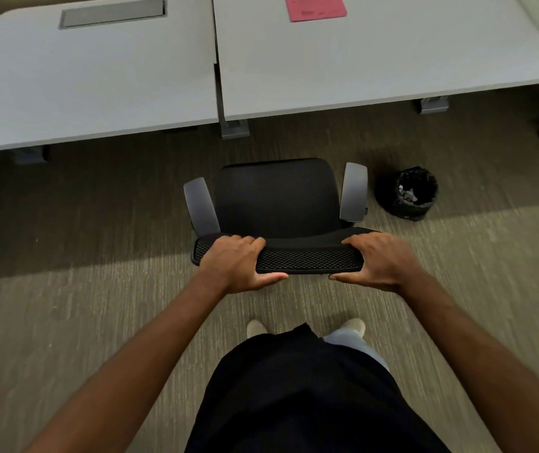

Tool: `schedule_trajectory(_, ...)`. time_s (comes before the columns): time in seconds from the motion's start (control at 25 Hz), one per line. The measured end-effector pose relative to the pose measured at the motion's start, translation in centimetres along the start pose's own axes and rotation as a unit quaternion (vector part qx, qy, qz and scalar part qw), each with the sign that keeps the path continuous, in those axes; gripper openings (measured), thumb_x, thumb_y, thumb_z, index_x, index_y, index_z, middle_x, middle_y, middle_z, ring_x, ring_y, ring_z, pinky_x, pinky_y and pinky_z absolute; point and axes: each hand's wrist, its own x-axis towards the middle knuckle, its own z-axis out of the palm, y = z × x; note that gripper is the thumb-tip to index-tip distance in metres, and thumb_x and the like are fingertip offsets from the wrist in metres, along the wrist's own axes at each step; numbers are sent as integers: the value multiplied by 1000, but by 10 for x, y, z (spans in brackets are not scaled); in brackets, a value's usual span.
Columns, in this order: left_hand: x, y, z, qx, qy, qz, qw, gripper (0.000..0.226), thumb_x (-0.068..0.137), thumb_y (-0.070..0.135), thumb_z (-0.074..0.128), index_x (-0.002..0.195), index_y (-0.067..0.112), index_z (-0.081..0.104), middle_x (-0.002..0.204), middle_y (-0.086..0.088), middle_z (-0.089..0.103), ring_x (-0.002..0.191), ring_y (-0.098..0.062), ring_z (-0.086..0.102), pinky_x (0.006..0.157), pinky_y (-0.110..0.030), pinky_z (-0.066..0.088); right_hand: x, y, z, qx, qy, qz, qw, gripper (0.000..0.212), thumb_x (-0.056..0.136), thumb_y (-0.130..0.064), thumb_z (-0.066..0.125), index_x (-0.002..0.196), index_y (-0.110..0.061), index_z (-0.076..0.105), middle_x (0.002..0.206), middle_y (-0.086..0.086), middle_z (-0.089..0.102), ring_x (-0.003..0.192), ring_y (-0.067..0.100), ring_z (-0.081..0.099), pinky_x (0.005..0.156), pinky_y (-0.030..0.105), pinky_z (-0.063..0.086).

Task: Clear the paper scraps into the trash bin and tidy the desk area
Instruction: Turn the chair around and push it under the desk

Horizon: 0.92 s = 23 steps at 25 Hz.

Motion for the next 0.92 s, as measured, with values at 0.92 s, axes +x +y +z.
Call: schedule_trajectory(0.92, 213, 50, -16, 16, 82, -96, 992, 85, 79, 97, 26, 112, 29, 65, 89, 9, 72, 75, -14, 69, 63, -32, 54, 134, 217, -45, -40, 24, -65, 997, 108, 64, -110, 19, 114, -29, 69, 95, -7, 73, 83, 16, 69, 73, 35, 58)
